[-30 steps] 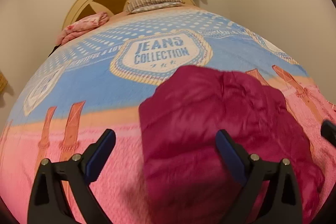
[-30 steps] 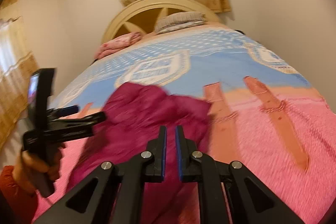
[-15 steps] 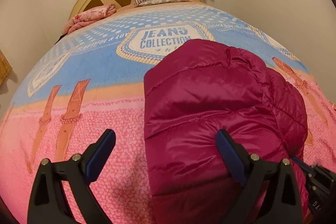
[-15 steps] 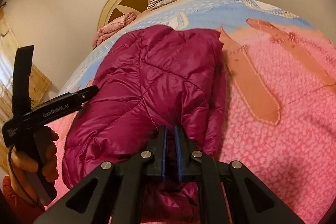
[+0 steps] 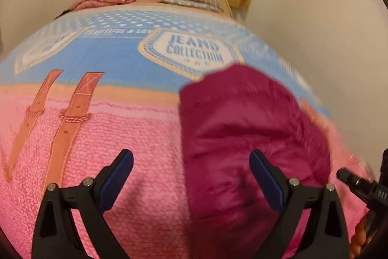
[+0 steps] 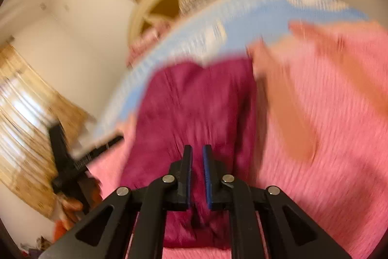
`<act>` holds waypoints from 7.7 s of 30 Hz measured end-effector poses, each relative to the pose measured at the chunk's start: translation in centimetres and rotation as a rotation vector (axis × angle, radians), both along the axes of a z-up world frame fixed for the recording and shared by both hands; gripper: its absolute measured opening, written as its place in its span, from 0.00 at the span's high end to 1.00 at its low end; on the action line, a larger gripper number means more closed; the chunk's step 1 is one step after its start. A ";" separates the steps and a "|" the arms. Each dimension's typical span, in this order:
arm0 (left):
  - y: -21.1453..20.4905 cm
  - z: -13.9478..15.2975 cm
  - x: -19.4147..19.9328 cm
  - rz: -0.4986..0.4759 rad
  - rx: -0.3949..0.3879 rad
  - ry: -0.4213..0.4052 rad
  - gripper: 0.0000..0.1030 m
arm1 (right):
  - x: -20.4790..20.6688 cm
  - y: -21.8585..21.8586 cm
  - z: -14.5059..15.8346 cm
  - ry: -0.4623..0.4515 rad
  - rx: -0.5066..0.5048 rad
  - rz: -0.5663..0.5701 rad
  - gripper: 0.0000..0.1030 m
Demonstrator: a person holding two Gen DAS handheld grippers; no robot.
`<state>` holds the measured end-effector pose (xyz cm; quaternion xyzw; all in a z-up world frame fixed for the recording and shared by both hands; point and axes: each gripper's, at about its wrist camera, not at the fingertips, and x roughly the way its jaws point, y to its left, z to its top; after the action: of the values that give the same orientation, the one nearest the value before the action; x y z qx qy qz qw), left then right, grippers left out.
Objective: Fold large clothes
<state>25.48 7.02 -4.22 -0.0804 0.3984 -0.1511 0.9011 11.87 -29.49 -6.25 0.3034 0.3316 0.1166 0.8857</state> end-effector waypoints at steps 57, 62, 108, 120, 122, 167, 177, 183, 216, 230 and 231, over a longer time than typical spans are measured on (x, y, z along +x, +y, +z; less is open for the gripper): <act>-8.3 -1.6 -7.4 -0.194 0.099 0.034 0.57 | -5.5 5.0 -2.4 0.048 -0.182 0.069 0.71; -10.1 -0.3 -9.4 -0.237 0.070 0.011 0.57 | -9.2 3.2 -0.8 0.005 -0.187 0.019 0.72; -38.5 -1.9 -8.7 -0.566 0.242 -0.019 0.57 | -16.9 -19.3 -0.9 0.060 -0.249 -0.381 0.72; -41.0 -3.3 -8.7 -0.458 0.338 -0.083 0.54 | -14.6 -23.0 -4.1 0.090 -0.151 -0.358 0.70; -41.5 -3.5 -9.0 -0.445 0.356 -0.110 0.52 | -15.0 -22.8 -4.2 0.095 -0.152 -0.363 0.66; -31.1 1.5 -17.8 -0.498 0.320 -0.216 0.07 | -25.7 -13.9 1.5 0.077 -0.336 -0.552 0.78; -26.9 2.3 -21.2 -0.522 0.277 -0.200 0.06 | -33.9 -6.7 4.9 0.028 -0.506 -0.597 0.36; -23.5 4.7 -23.6 -0.489 0.233 -0.296 0.00 | -37.0 -3.9 7.3 -0.045 -0.606 -0.633 0.32; -19.2 10.5 -28.1 -0.378 0.137 -0.485 0.00 | -41.8 0.6 14.0 -0.298 -0.642 -0.748 0.25; -18.9 10.8 -28.5 -0.365 0.131 -0.504 0.00 | -41.6 1.0 13.9 -0.307 -0.662 -0.745 0.25; -18.9 10.7 -28.5 -0.365 0.130 -0.502 0.00 | -41.6 1.1 13.9 -0.309 -0.665 -0.746 0.25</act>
<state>-2.97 -11.93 6.52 0.0900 0.1804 -0.2996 0.9325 -29.78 -28.39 7.65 0.0823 0.0856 -0.2750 0.9541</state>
